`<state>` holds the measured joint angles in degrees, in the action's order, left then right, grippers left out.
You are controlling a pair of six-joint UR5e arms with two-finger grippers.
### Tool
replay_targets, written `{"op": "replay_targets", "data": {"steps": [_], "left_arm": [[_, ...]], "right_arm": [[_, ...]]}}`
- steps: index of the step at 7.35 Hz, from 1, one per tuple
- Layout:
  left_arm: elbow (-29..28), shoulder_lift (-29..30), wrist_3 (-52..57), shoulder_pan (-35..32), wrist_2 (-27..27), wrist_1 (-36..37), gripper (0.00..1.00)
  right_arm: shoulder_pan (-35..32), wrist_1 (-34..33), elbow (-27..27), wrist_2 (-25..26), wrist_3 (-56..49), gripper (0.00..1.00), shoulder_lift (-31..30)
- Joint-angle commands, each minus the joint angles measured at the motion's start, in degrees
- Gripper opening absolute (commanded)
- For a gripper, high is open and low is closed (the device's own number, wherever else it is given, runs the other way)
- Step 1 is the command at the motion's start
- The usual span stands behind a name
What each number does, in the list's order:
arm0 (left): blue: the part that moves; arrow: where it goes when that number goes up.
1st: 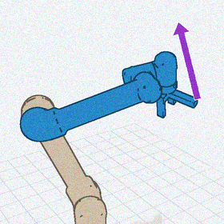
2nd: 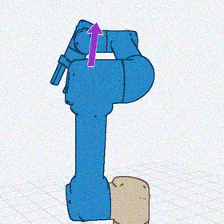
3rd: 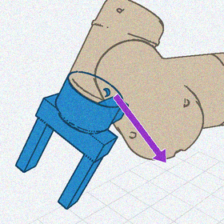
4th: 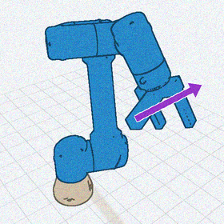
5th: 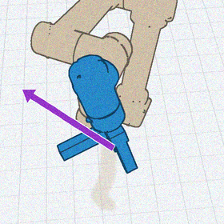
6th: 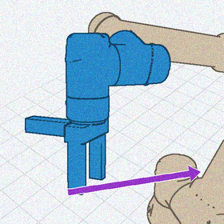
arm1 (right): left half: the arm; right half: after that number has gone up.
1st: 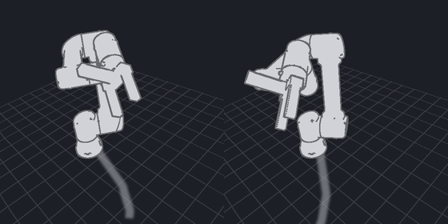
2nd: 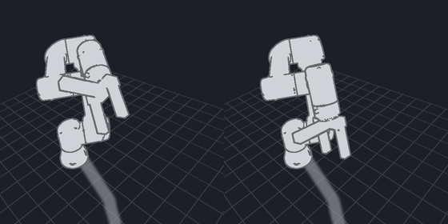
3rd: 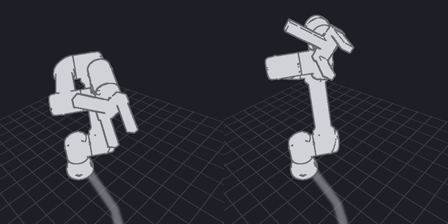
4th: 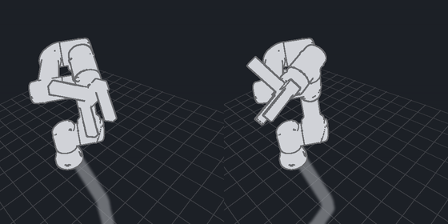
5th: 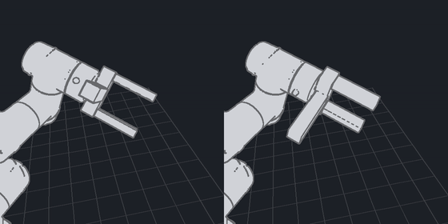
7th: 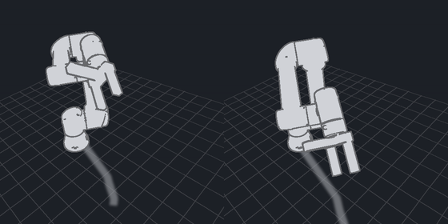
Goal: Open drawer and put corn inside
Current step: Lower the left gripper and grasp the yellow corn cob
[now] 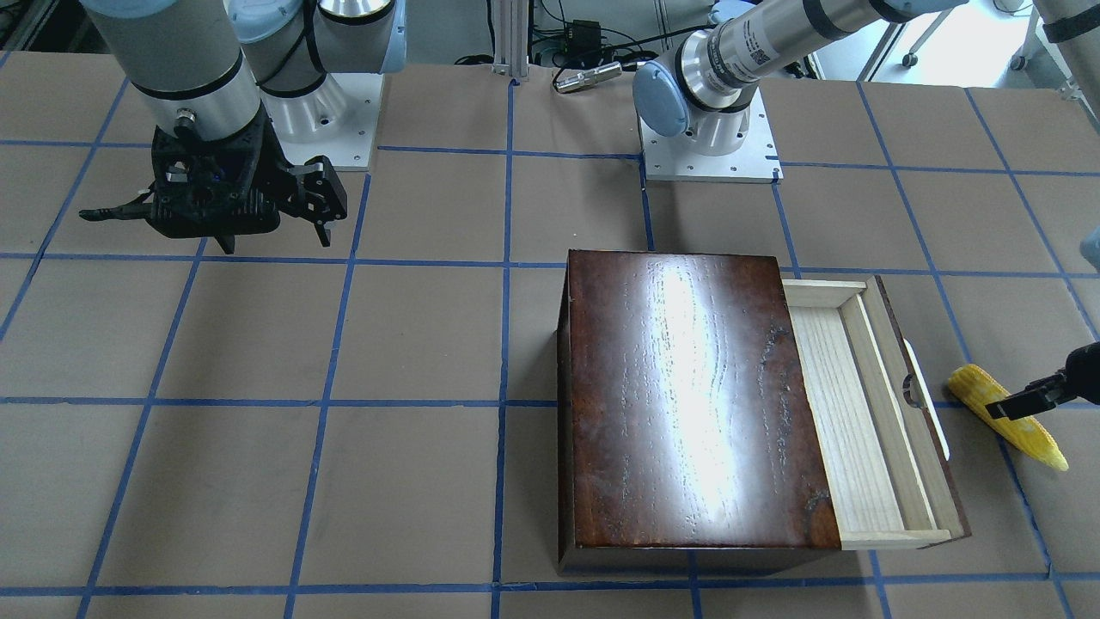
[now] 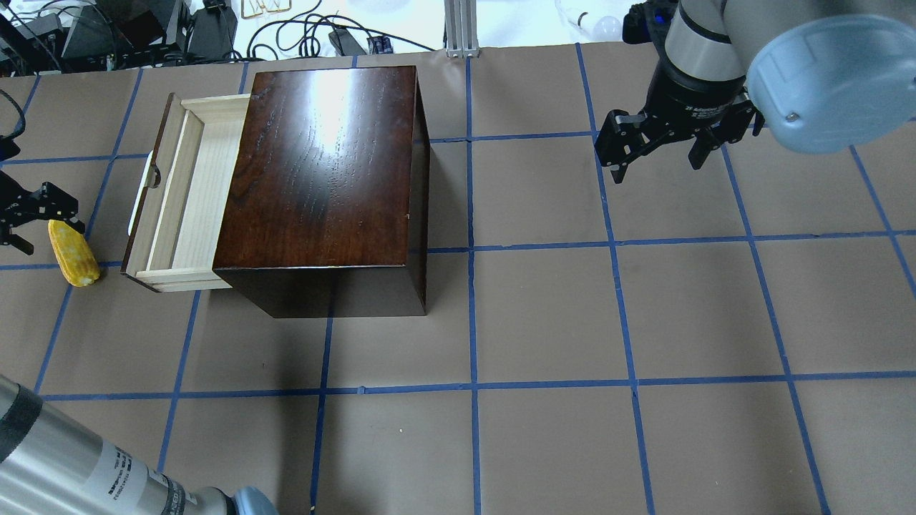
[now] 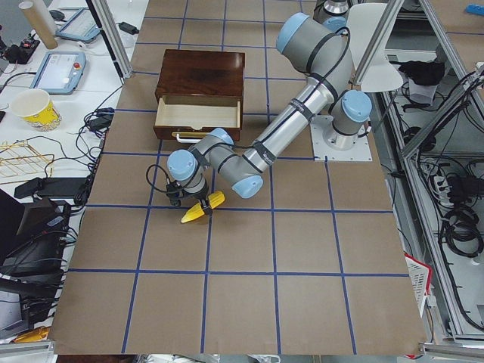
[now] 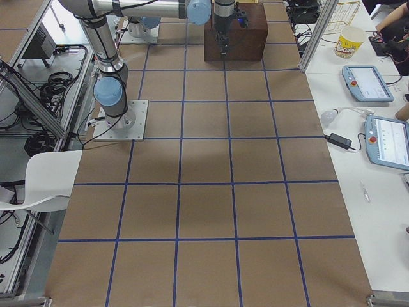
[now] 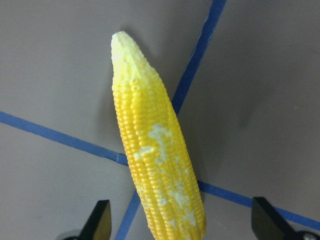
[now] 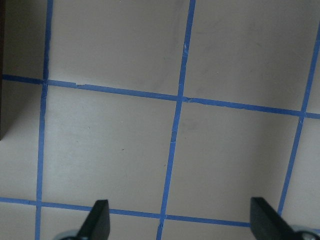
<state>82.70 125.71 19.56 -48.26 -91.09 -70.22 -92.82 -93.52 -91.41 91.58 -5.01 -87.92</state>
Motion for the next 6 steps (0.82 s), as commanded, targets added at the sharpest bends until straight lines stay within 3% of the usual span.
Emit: {"op": "replay_targets", "data": {"steps": [1, 2, 4, 5, 6], "left_arm": [[-0.1, 1.6, 2.8, 0.0, -0.1, 0.6, 1.00], [-0.2, 2.1, 3.9, 0.1, -0.5, 0.7, 0.95], [-0.1, 2.3, 3.9, 0.2, -0.4, 2.2, 0.25], [-0.1, 2.3, 4.3, 0.3, -0.3, 2.1, 0.04], [-0.2, 2.3, 4.3, 0.3, -0.1, 2.2, 0.00]], "right_arm": [[-0.1, 0.0, 0.0, 0.0, 0.0, 1.00, 0.0], [-0.1, 0.0, 0.0, 0.0, 0.0, 1.00, 0.0], [0.1, 0.0, 0.0, 0.0, 0.0, 1.00, 0.0], [-0.1, 0.0, 0.0, 0.0, 0.0, 1.00, 0.0], [-0.1, 0.0, 0.0, 0.0, 0.0, 1.00, 0.0]]}}
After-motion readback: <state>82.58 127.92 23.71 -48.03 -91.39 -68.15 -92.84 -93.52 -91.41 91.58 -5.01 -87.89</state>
